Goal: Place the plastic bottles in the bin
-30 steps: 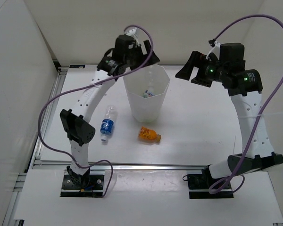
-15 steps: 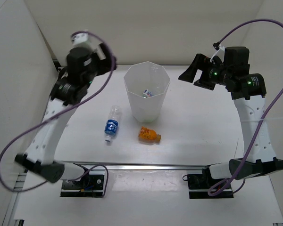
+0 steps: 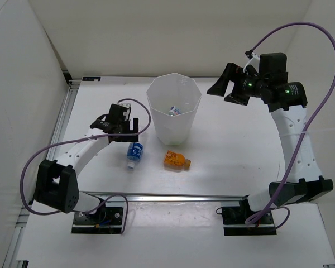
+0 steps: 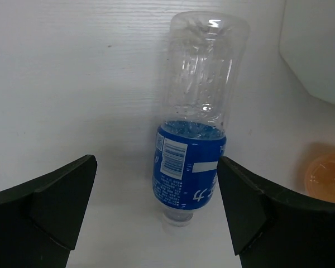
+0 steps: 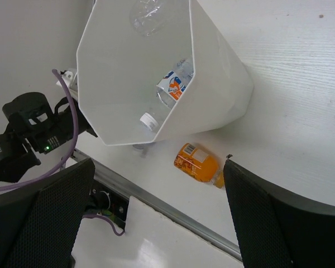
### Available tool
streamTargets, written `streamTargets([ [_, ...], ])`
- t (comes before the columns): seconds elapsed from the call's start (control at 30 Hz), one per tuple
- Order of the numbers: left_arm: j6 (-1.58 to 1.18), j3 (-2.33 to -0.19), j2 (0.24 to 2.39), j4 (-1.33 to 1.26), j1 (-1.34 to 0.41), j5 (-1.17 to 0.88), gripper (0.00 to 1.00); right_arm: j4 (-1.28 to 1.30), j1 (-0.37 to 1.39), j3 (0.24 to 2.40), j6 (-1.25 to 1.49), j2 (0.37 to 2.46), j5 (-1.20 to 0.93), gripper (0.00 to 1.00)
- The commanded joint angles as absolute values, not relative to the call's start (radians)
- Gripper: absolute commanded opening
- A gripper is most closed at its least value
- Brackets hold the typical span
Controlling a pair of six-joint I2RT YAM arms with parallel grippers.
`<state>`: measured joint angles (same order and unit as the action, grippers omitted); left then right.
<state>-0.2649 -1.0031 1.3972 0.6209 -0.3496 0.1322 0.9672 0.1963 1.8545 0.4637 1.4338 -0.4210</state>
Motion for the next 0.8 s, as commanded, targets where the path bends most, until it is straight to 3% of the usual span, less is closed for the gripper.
streamTargets([
  [0.0,-0.216,-1.028,1.385,0.552,-0.347,0.043,1.0,0.933,0.193,1.867,0.46,1.43,-0.454,1.0],
  [0.33,-0.238,-0.997,1.58,0.5,-0.377,-0.067,1.0,0.942,0.193,1.839,0.46,1.411,-0.454,1.0],
  [0.47,-0.238,-1.025,1.646,0.5,-0.377,-0.08,0.88,0.951,0.193,1.839,0.451,1.402,-0.445,1.0],
  [0.57,-0.229,-1.035,1.664,0.5,-0.368,-0.104,0.71,0.951,0.193,1.83,0.442,1.391,-0.434,1.0],
  [0.6,-0.238,-1.035,1.664,0.5,-0.368,-0.104,0.71,0.951,0.193,1.818,0.442,1.382,-0.425,1.0],
  [0.73,-0.261,-1.035,1.562,0.5,-0.359,-0.043,0.47,0.96,0.193,1.799,0.442,1.382,-0.416,1.0],
  [0.77,-0.261,-1.035,1.528,0.5,-0.359,-0.02,0.46,0.96,0.193,1.799,0.442,1.382,-0.416,1.0],
])
